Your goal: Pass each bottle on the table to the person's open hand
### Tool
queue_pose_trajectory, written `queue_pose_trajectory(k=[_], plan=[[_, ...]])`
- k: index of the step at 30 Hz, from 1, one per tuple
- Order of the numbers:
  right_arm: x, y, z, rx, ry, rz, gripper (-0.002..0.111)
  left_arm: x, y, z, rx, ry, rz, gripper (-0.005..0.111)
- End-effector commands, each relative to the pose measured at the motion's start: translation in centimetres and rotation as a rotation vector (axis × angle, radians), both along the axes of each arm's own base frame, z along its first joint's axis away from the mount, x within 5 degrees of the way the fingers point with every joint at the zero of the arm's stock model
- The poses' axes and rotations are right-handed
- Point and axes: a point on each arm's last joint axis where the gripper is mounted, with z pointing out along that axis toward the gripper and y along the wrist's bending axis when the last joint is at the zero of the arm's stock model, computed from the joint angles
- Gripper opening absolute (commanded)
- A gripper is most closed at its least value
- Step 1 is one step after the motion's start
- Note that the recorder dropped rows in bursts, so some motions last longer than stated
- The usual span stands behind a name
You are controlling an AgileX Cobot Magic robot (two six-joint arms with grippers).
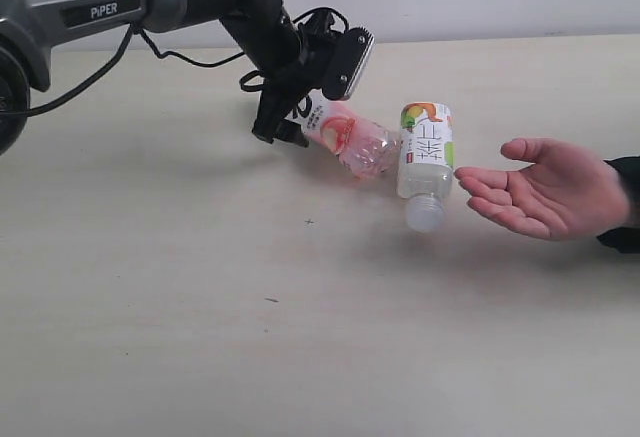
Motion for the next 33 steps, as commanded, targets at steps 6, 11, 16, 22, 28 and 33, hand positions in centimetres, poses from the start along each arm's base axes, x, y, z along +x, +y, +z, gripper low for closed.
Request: queue_pose_trajectory(k=[6,11,16,22,28,33], plan=[[0.0,0.0,0.0,0.003,-0.011,-0.002,0.000,0.9,-0.3,-1.7,-0.019,-0.069,-0.018,0.094],[0.0,0.0,0.0,0.003,-0.011,-0.002,0.000,1.0,-0.4,-2.6,-0.017,-0.068,-0.015,0.089],[0.0,0.0,0.0,0.003,-0.011,-0.002,0.000,1.0,-0.4,-2.8,-0.014,-0.062,-0.016,0.056],[0.0,0.0,0.0,0.003,-0.011,-0.002,0.000,0.5,-0.1,-3.1,0.031,-0.008,-0.038,0.024],[0.0,0.0,0.0,0.003,-0.011,-0.002,0.000,0.4,1.5,-3.1,0.213,0.000,-0.042,0.000],[0.0,0.0,0.0,0.003,-0.011,-0.002,0.000,0.4,2.5,-1.5,0.285,-0.004,0.052,0.000]])
